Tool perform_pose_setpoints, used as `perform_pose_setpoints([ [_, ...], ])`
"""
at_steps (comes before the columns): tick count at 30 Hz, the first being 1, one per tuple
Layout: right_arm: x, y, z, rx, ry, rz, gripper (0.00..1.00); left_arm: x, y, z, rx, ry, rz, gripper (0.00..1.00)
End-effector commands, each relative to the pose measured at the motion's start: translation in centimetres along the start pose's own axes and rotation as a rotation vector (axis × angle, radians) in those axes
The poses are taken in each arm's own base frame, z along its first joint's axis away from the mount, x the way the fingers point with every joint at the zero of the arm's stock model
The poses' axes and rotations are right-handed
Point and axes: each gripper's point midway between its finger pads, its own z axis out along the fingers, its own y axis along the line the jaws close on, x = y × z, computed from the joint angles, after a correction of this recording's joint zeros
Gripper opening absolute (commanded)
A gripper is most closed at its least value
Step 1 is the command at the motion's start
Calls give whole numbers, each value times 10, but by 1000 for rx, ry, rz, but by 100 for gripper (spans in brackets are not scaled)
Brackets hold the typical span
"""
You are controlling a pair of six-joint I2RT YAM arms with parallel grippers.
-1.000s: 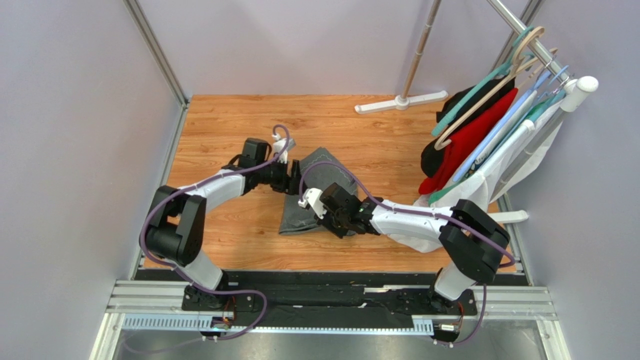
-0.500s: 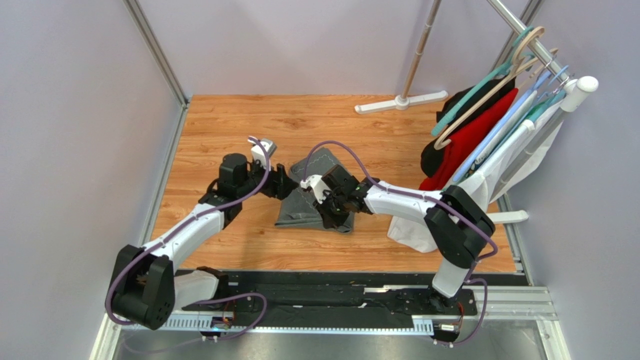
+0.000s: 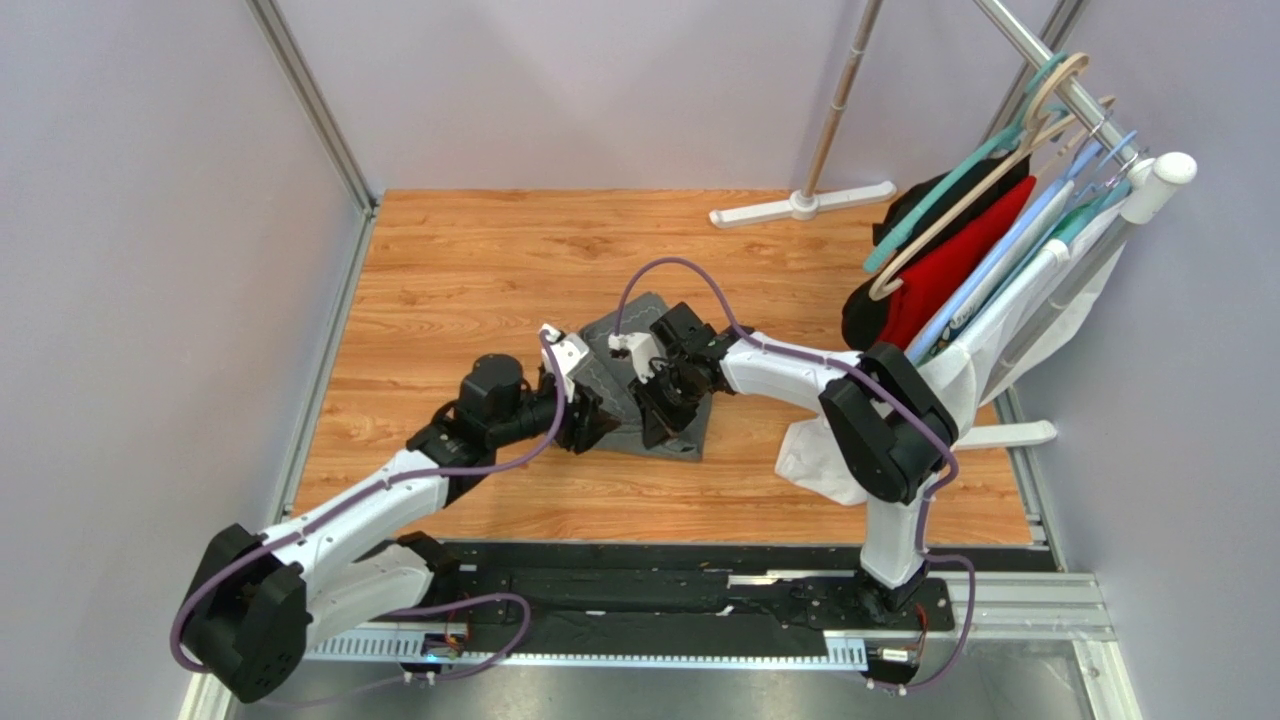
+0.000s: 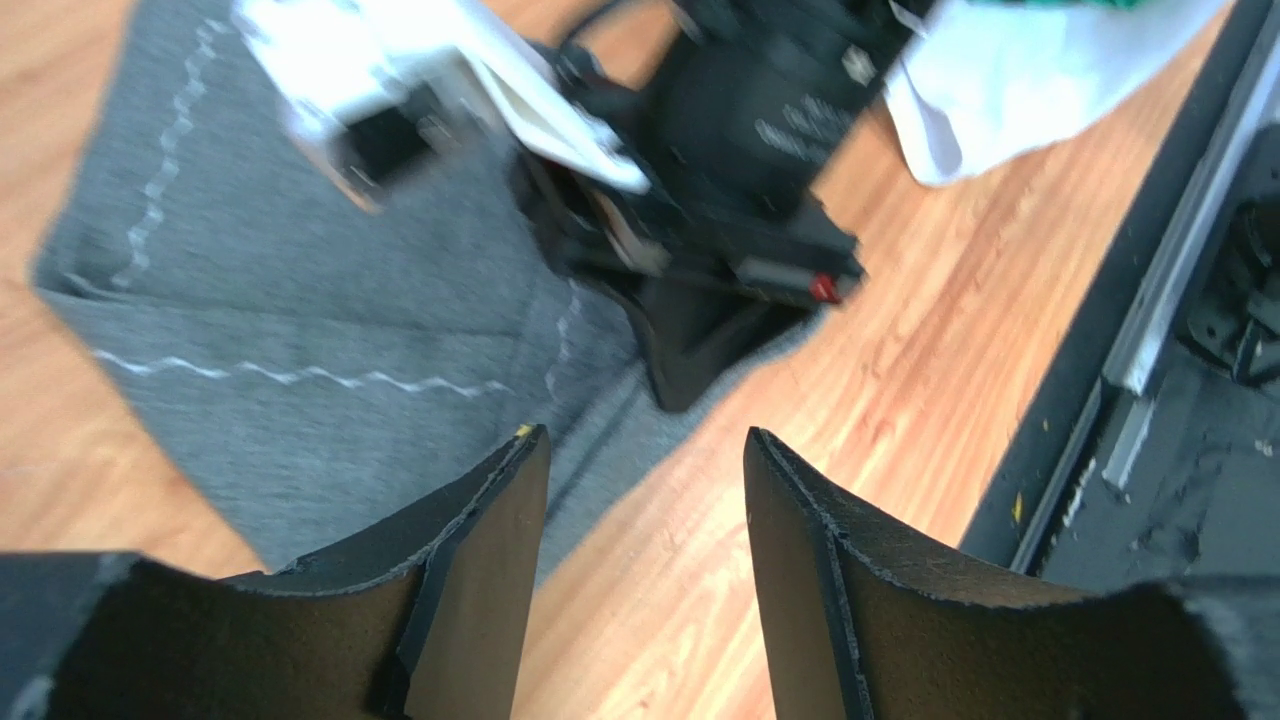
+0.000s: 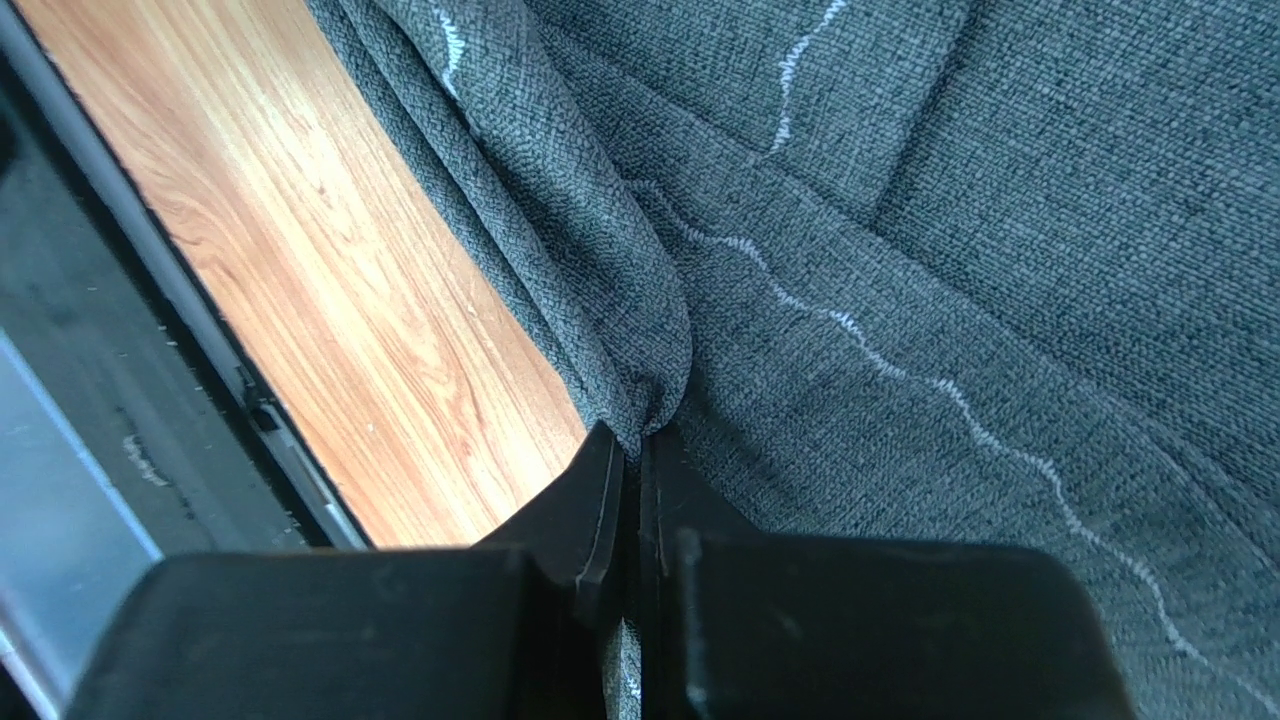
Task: Fold the napkin, place the utensils inside, and roll it up
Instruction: Roll the napkin with the utensil
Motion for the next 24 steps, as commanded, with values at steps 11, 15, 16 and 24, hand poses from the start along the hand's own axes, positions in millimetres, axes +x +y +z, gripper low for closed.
perform_pose_setpoints([
  [11, -1, -14, 10, -83, 19, 87, 0, 33, 14, 30, -97, 115, -52, 54],
  [15, 0, -17, 10, -86, 20, 97, 0, 39, 15, 46, -87, 163, -72, 49],
  [16, 0, -18, 10, -86, 20, 102, 0, 47, 16, 49, -88, 190, -79, 47],
  [24, 4, -24, 13, -88, 31, 131, 0, 44, 19, 52, -110, 184, -66, 37],
])
